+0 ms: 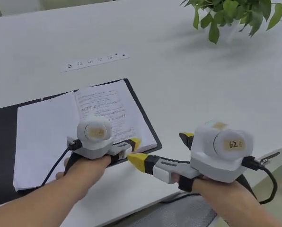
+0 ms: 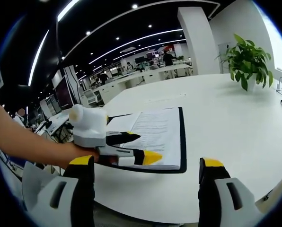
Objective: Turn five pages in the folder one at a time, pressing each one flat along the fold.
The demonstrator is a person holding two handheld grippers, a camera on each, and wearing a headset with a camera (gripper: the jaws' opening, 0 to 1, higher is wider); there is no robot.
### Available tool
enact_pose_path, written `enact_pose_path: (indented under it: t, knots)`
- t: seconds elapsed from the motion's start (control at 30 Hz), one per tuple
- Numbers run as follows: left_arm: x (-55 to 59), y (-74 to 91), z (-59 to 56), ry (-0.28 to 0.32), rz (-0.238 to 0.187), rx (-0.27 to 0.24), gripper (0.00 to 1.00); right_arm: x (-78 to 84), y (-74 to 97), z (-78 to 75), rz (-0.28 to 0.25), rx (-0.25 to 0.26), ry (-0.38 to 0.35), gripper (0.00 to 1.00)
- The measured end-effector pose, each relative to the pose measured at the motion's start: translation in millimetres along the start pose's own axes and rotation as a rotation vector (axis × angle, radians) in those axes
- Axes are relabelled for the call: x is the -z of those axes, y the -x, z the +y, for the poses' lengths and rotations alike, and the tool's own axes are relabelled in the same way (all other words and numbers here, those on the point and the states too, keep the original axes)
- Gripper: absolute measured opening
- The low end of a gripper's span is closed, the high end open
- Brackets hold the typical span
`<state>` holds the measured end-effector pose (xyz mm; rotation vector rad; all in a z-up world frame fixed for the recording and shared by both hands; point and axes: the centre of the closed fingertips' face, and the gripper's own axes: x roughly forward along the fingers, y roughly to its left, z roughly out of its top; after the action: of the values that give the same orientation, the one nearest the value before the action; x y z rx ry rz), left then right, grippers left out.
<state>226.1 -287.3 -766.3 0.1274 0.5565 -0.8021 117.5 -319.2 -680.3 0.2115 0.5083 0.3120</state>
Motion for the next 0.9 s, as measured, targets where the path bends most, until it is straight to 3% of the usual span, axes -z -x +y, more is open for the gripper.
enact_pose_path:
  t: [0.17,0.27,0.3,0.53,0.73,0.83,0.9]
  knots:
    - [0.2,-8.6,-8.8,0.002,-0.021,0.001,0.67,0.5,0.7,-3.2,-0.004,0.008,-0.015,0.91]
    - [12.2,-12.4,-5.3,0.001,0.016,-0.031,0.65,1.5,1.0,-4.3,-0.003,0.011,-0.021,0.91]
    - [8.6,-12.3,-4.3,-0.034,-0.010,-0.042,0.64,1.7,1.5,-4.6,-0.004,0.010,-0.023,0.91]
    - [11.6,-12.7,-3.1,-0.041,-0.020,-0.074,0.63,7.0,1.5,-5.0,0.006,0.015,-0.026,0.90]
    - [12.5,-10.6,-1.4,-0.045,-0.057,-0.074,0.61,8.2,0.1,-5.0,0.014,0.013,-0.020,0.90]
    - [11.8,-9.1,3.2,-0.039,-0.075,-0.076,0.57,7.9,0.1,-5.3,0.013,0.012,-0.021,0.90]
    - [10.2,-7.5,10.3,-0.032,-0.086,-0.097,0.45,7.9,0.0,-5.9,0.013,0.014,-0.021,0.90]
